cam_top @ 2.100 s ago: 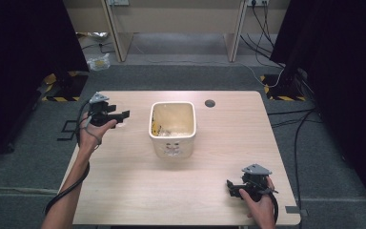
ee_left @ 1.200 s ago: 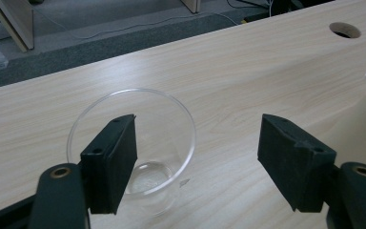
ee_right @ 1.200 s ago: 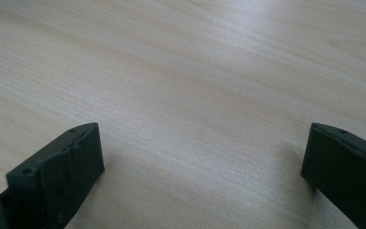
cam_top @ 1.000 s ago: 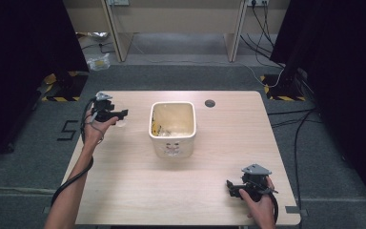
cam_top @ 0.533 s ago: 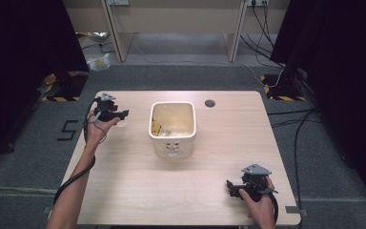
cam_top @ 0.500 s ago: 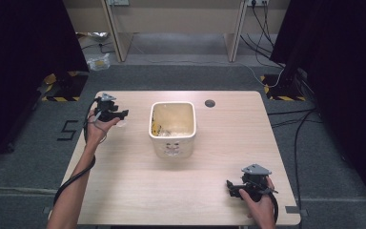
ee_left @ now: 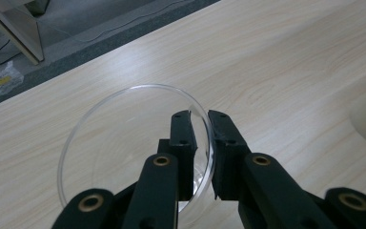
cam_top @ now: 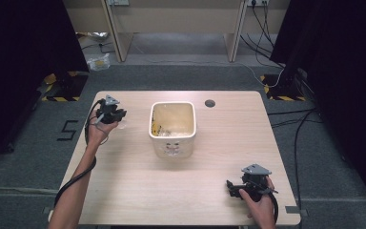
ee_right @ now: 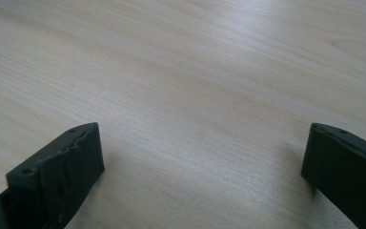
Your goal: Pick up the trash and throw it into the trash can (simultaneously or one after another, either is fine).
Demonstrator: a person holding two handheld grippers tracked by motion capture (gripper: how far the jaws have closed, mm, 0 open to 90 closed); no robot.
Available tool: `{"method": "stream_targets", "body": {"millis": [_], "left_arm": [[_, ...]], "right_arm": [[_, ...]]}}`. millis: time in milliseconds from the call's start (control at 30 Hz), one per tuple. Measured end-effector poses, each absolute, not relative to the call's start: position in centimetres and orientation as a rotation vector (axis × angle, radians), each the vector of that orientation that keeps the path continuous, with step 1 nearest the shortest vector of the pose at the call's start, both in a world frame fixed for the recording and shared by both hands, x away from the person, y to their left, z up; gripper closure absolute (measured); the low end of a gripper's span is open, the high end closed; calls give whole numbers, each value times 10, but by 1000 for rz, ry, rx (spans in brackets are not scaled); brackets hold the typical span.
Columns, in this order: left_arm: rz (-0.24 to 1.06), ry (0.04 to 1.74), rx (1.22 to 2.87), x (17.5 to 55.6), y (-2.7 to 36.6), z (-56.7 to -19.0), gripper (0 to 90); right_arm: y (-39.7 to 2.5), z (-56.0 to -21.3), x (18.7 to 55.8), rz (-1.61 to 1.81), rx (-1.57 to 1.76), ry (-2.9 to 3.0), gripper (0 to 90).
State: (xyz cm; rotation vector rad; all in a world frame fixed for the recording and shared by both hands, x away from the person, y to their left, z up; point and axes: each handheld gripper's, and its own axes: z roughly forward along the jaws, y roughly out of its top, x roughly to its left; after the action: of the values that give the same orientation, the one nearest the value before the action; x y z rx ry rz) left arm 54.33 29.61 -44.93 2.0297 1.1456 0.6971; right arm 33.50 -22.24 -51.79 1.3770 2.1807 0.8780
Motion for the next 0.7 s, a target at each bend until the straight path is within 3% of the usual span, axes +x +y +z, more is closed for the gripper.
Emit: {"method": "stream_targets", "body": {"millis": [700], "left_arm": [[603,1110,1988,523,296,-418,814]], "right_arm": [[-222,-518,335,878,1377,2181,3]]}}
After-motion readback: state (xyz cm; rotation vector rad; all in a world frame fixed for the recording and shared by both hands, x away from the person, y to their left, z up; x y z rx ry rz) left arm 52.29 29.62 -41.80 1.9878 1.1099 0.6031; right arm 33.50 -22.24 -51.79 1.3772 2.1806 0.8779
